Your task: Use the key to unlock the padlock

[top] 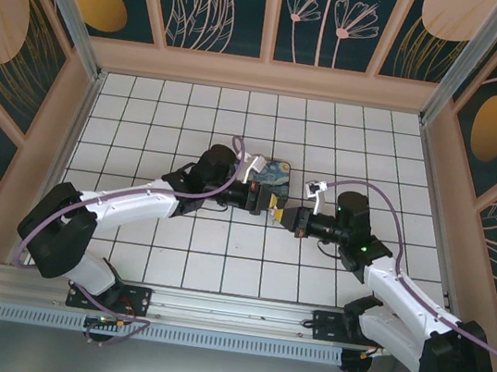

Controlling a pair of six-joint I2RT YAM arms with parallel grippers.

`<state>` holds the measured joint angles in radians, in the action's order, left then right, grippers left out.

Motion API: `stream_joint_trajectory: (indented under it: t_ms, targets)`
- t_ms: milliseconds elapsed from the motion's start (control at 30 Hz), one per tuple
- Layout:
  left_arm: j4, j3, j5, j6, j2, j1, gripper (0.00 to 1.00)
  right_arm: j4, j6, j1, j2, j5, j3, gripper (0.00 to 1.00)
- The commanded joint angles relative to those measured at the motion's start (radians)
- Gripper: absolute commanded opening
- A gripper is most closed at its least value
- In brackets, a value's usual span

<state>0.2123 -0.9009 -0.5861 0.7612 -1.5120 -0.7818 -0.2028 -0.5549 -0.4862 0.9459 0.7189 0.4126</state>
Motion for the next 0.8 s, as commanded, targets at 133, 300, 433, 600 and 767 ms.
stream_joint_trajectory:
  t_ms: [133, 300, 433, 600, 767]
  targets:
    - [0.018, -0.015, -0.009, 0.012, -0.019, -0.013, 0.00, 0.002, 0.037, -0.008, -0.016, -0.017, 0.031, 0.17]
    - [0.019, -0.003, 0.011, 0.011, -0.002, 0.010, 0.00, 0.136, 0.109, 0.030, -0.070, -0.047, 0.031, 0.53]
    - [0.016, -0.003, 0.008, 0.008, 0.011, 0.019, 0.00, 0.155, 0.106, 0.087, -0.101, -0.033, 0.037, 0.59]
    - [0.090, 0.018, -0.019, 0.057, 0.017, 0.021, 0.00, 0.032, 0.045, 0.096, -0.077, -0.026, 0.042, 0.56]
    - [0.367, 0.126, -0.055, 0.225, 0.051, 0.048, 0.00, -0.192, -0.091, 0.097, -0.024, -0.002, 0.024, 0.47]
